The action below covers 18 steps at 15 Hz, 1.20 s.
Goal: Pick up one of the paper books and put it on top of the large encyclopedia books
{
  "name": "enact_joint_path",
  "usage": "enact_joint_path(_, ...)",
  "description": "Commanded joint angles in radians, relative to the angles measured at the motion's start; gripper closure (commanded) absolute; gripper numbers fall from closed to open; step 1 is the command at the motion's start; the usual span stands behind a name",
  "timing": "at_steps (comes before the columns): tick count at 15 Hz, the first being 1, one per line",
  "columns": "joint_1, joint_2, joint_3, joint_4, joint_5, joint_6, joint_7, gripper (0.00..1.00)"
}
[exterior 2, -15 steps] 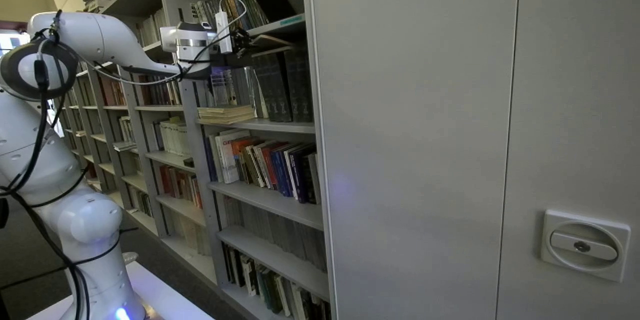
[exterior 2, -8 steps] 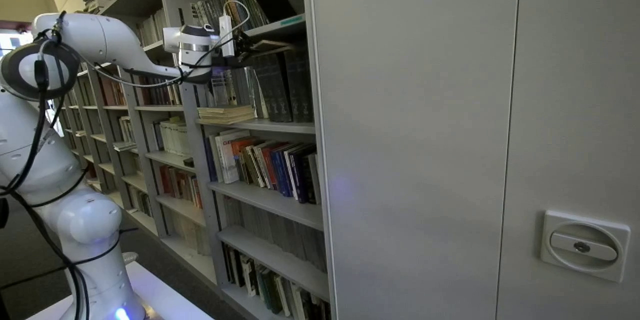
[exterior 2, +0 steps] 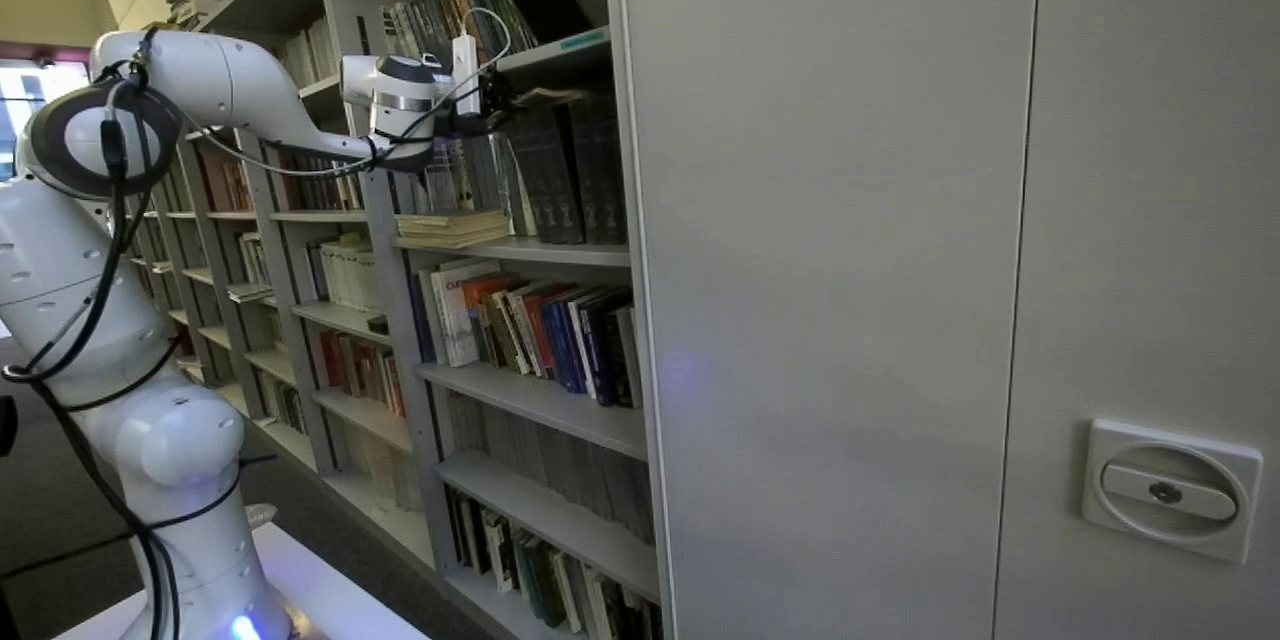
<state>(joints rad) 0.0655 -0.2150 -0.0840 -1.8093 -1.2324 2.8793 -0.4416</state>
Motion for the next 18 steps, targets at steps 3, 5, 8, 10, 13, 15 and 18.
enact_joint_path(3, -0.027, 0.063, -0.005, 0.06, -0.057, 0.031, 0.08, 0.97)
enact_joint_path(5, -0.033, 0.044, 0.002, 0.058, -0.117, 0.03, 0.168, 0.97)
enact_joint_path(8, -0.031, 0.005, 0.013, 0.045, -0.247, 0.025, 0.321, 0.97)
enact_joint_path(10, -0.029, -0.02, 0.02, 0.042, -0.37, 0.015, 0.44, 0.97)
enact_joint_path(13, -0.016, -0.039, 0.023, 0.044, -0.542, -0.006, 0.597, 0.97)
enact_joint_path(15, -0.007, -0.052, 0.024, 0.039, -0.636, -0.022, 0.685, 0.97)
enact_joint_path(18, 0.001, -0.06, 0.027, 0.031, -0.745, -0.047, 0.783, 0.97)
